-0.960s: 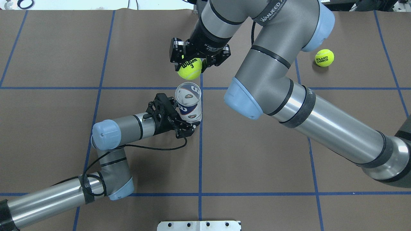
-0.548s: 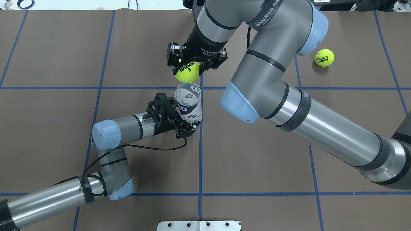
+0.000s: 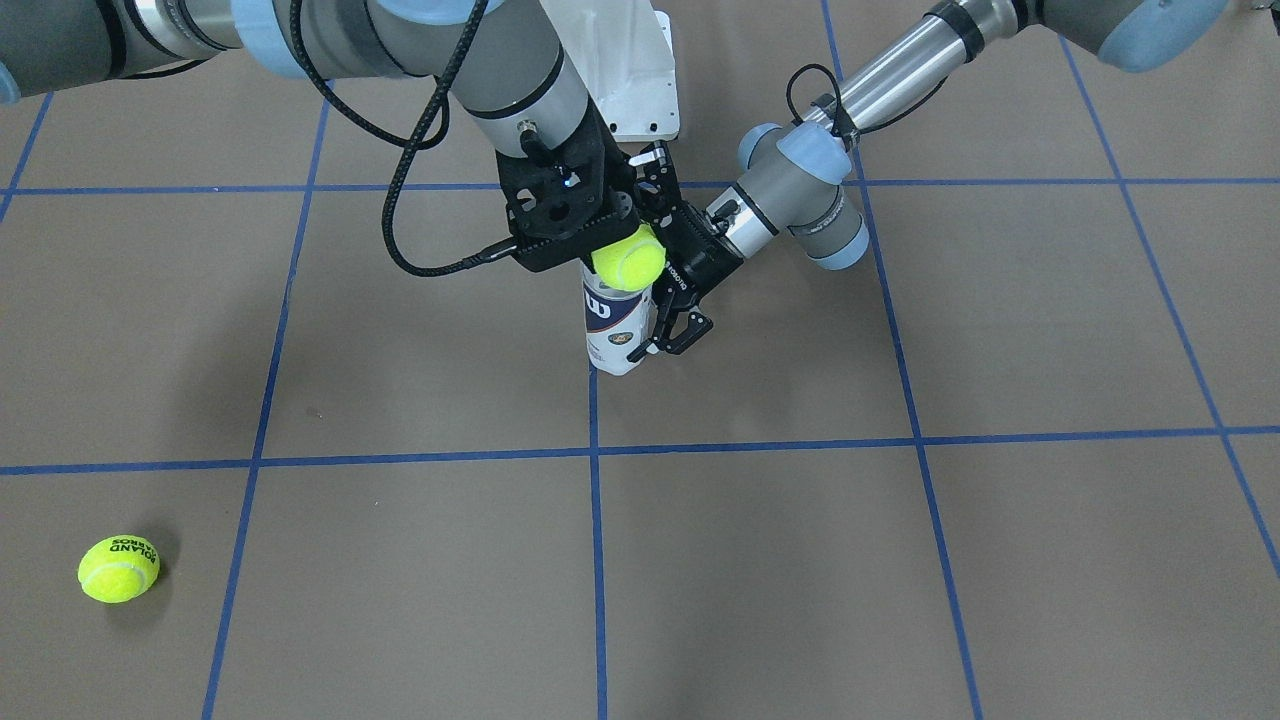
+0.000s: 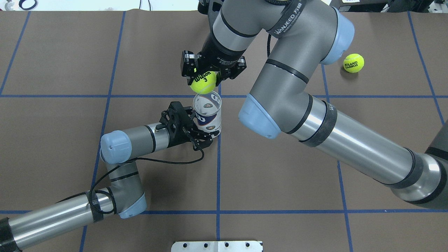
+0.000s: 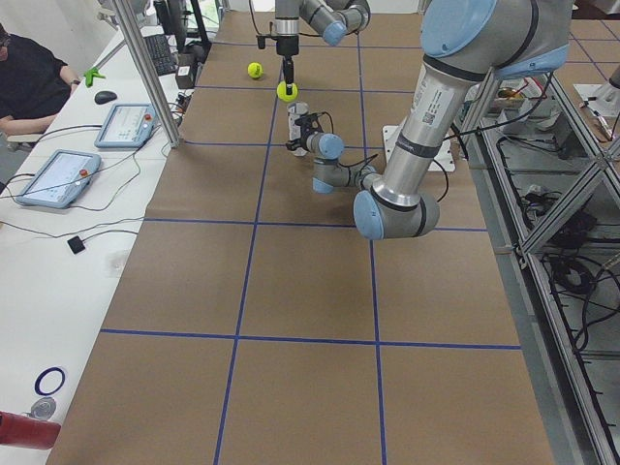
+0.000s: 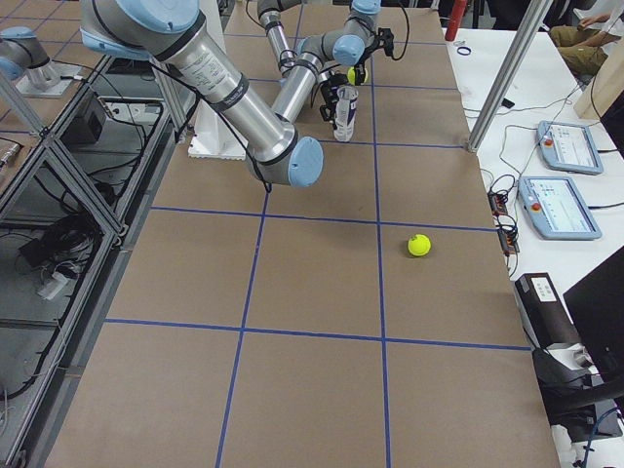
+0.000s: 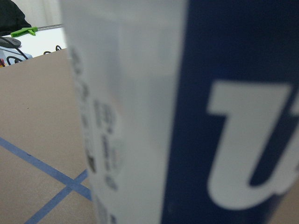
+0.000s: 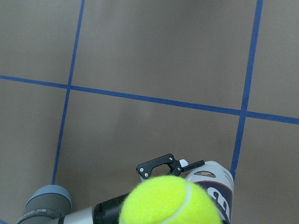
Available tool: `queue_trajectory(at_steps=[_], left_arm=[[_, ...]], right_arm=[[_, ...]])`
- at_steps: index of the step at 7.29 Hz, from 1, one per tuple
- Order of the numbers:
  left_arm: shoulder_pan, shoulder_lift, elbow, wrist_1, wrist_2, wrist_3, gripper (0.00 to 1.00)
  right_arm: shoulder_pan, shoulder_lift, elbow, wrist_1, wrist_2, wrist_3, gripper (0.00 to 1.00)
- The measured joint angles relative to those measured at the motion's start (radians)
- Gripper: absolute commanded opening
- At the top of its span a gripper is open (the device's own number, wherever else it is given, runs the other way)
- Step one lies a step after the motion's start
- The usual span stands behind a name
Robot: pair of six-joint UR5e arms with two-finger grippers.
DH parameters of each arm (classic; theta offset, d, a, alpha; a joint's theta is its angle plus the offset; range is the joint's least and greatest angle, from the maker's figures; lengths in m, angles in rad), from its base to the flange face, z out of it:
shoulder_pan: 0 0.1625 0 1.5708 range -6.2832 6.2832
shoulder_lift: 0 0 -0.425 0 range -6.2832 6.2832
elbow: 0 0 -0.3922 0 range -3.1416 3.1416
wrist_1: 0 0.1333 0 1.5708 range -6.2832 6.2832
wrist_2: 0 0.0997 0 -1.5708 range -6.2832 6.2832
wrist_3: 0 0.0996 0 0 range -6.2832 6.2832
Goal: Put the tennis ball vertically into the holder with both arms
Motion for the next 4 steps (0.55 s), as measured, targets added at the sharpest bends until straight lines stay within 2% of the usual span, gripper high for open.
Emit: queue_trajectory(at_steps=[4], left_arm=[[0.000,-0.001,0.000,-0.002,-0.001,-0.002,0.78]], right_arm=[[-0.017,-0.005,0.000,-0.001,-0.019,0.000,0.00]])
